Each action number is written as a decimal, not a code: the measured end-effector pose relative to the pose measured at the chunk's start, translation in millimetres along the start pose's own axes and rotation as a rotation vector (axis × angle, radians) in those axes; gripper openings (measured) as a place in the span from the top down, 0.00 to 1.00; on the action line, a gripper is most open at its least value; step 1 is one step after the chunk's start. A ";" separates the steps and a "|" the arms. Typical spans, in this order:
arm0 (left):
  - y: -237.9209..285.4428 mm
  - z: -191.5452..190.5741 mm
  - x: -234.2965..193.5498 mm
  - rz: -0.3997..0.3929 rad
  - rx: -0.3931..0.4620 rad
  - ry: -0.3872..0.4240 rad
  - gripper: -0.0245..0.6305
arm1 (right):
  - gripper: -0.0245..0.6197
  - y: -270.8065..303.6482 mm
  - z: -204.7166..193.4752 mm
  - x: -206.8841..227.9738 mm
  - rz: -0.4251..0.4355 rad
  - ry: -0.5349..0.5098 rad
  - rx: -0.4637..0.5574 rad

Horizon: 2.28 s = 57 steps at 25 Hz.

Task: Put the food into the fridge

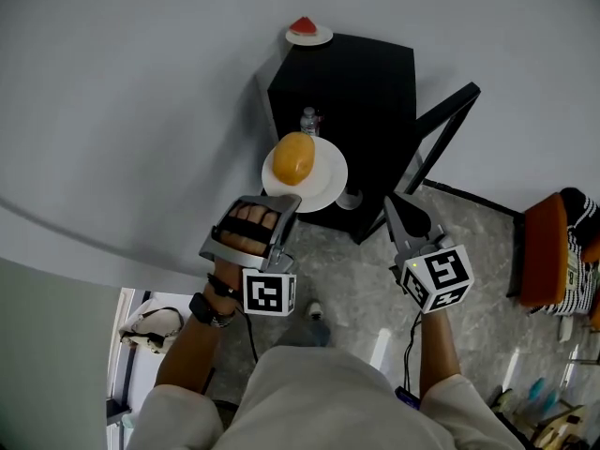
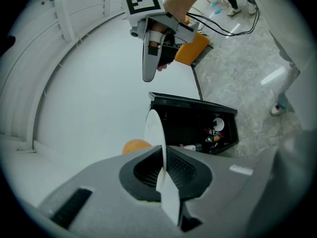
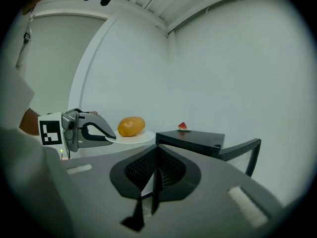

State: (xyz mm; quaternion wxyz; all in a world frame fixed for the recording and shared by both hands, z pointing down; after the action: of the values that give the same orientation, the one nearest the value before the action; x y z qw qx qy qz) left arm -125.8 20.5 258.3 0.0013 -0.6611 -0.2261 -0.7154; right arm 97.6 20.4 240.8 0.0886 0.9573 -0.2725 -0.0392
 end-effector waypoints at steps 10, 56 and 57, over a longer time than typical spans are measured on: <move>54.3 -24.5 20.9 0.007 0.018 0.001 0.94 | 0.95 55.5 -13.9 13.8 -0.042 0.007 0.009; 261.6 -10.2 177.2 -0.033 0.009 -0.013 0.94 | 0.95 148.9 -185.9 81.5 -0.108 0.056 -0.072; 267.0 -9.0 179.0 -0.034 0.008 -0.014 0.94 | 0.95 150.7 -188.2 83.7 -0.116 0.057 -0.076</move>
State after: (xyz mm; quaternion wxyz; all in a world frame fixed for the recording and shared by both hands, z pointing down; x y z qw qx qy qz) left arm -76.5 -169.0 513.4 -0.0095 -0.6620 -0.2401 -0.7099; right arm 114.2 -121.9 452.0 0.1302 0.9682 -0.2121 -0.0274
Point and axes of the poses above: the fingertips, and each gripper's own axes: y forward along the fingers, x to its right, z out of its top, the point moved 10 cm from there along -y, backward along the fingers, and after that the axes turned 3 degrees about -x, right-handed, at the moved point
